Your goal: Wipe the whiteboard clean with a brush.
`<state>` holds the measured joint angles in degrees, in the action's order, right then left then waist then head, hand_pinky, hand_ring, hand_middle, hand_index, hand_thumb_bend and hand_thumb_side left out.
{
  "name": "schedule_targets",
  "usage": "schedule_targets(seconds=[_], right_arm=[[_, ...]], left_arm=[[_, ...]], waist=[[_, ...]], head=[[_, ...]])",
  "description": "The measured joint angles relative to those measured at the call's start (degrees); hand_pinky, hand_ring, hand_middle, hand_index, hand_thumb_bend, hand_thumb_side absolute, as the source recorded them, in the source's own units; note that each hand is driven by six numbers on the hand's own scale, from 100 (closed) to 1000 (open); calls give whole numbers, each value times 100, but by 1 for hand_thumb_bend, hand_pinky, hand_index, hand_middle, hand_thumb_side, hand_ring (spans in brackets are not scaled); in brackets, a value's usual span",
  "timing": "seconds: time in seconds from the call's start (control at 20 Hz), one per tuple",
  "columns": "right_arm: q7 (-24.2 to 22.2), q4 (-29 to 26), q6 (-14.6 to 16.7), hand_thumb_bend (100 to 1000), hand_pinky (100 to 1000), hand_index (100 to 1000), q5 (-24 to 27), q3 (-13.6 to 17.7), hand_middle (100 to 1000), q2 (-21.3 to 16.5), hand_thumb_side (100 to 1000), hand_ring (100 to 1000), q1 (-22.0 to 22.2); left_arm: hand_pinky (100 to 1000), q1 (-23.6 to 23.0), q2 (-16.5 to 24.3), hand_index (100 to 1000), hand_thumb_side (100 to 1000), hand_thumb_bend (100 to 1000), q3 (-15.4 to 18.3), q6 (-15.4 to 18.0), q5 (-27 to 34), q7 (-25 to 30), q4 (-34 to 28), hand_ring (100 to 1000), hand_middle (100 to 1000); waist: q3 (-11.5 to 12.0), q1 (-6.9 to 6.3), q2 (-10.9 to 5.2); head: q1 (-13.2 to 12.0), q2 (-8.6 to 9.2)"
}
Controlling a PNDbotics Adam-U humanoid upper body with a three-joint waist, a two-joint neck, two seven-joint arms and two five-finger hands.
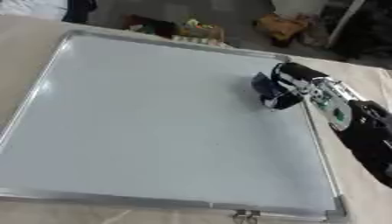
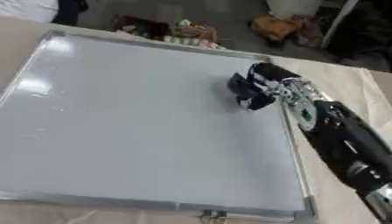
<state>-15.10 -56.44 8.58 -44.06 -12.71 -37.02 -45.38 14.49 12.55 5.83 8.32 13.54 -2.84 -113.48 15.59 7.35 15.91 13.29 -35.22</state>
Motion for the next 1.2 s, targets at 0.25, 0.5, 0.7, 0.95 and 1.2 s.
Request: schedule_targets(seconds=[0.25,0.5,0.7,0.95,1.2], right_arm=[[-186,-4,34,257,743,206,91,6,342,2,298,831,6],[-375,-78,117,367,750,259,202,25,350,2,383,841,21],[-500,-136,195,440,752,275,239,19,337,2,436,846,53],[-548,-182,253,485,746,298,227,-5,310,1,485,841,56],[-542,-196,300,495,744,311,176,-6,300,1,494,797,56]], left_arm=[[422,5,-2,620,995,100,0,0,0,1,0,481,435],[422,5,-3,620,978,100,0,1,0,1,0,481,435],[422,5,-4,621,970,100,0,1,-4,4,0,480,434],[422,5,-4,621,958,100,0,10,-44,15,0,480,433],[422,5,-6,620,956,100,0,19,-50,24,0,480,433]], waist=[[1,-8,1],[-1,-14,1],[-2,-14,1],[-2,-15,5],[12,-15,9]], head=[[1,0],[1,0],[1,0],[1,0],[3,0]])
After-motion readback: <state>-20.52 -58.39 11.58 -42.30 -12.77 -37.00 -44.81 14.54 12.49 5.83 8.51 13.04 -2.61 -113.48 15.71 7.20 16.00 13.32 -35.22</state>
